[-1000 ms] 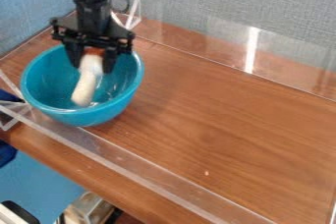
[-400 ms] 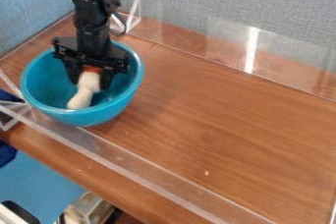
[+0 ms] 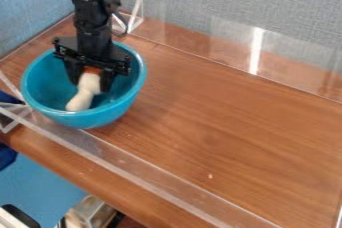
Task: Put the mushroom in the blue bowl
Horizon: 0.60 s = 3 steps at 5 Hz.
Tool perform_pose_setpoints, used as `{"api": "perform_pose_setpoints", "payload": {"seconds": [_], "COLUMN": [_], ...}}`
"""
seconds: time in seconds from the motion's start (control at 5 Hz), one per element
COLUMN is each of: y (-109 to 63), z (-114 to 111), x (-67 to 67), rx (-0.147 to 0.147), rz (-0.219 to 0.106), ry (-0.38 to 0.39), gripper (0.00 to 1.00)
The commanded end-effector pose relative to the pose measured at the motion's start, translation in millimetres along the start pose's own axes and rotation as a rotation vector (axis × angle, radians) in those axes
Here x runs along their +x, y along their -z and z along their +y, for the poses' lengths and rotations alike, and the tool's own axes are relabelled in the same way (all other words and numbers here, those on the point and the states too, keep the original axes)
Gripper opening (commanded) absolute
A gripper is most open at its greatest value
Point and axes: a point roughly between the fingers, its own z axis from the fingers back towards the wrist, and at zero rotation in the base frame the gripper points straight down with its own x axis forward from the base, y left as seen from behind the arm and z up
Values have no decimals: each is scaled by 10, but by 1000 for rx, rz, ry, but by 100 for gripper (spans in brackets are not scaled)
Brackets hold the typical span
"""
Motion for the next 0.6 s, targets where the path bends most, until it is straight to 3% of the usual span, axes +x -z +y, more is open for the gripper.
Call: {"api": "perform_pose_setpoints", "payload": {"seconds": [0.0, 0.4], "y": [-39, -216], "z": [34, -157], "x": [-1, -176], "rx": [15, 1], "rz": [-24, -34], "ry": [-57, 18], "gripper": [0, 0]}}
